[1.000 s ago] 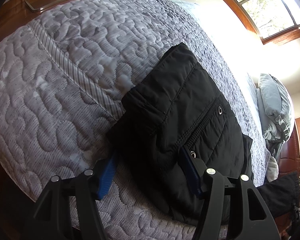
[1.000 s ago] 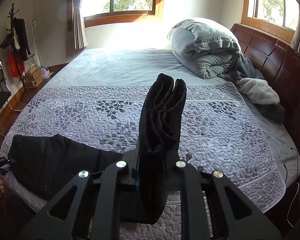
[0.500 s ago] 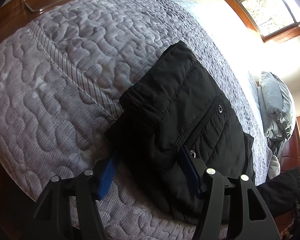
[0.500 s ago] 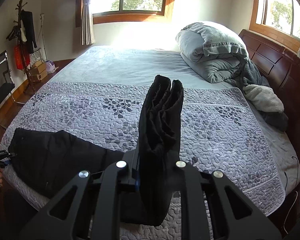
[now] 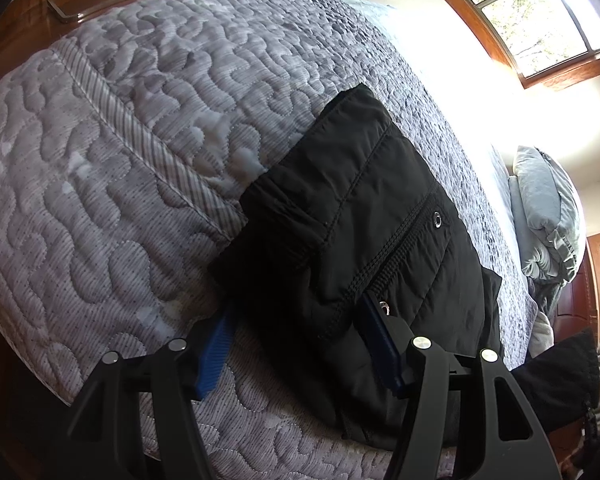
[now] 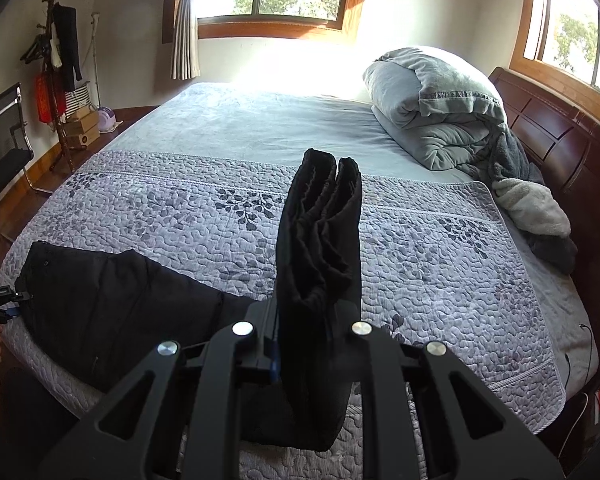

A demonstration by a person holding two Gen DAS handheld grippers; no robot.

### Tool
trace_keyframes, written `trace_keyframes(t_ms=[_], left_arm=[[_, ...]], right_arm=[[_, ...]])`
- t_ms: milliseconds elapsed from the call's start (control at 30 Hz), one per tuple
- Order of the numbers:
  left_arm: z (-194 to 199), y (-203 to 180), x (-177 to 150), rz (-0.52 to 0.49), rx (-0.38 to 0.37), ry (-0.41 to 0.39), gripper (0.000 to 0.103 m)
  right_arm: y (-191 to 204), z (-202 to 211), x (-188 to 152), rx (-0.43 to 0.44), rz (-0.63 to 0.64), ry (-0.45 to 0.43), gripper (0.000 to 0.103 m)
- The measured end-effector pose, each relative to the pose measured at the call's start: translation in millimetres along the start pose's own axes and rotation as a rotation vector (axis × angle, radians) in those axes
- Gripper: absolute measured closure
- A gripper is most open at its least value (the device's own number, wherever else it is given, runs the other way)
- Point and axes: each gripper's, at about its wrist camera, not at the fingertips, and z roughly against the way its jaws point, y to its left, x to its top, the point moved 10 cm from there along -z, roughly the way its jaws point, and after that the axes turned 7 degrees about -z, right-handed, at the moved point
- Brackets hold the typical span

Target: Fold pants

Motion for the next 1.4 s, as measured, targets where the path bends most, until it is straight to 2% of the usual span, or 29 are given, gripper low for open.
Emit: trace_keyframes(t_ms=[633,1400], left_arm=[[1,6,-4,0.03,-0.051,-0.002,0.041],[4,13,-5,0.043,-0.095,0.002,0.041]], right_arm=[[47,-15,-12,-0.008,0.116,0.04,0.088],[99,-46,-49,-0.046,0.283,0.105,0.089]])
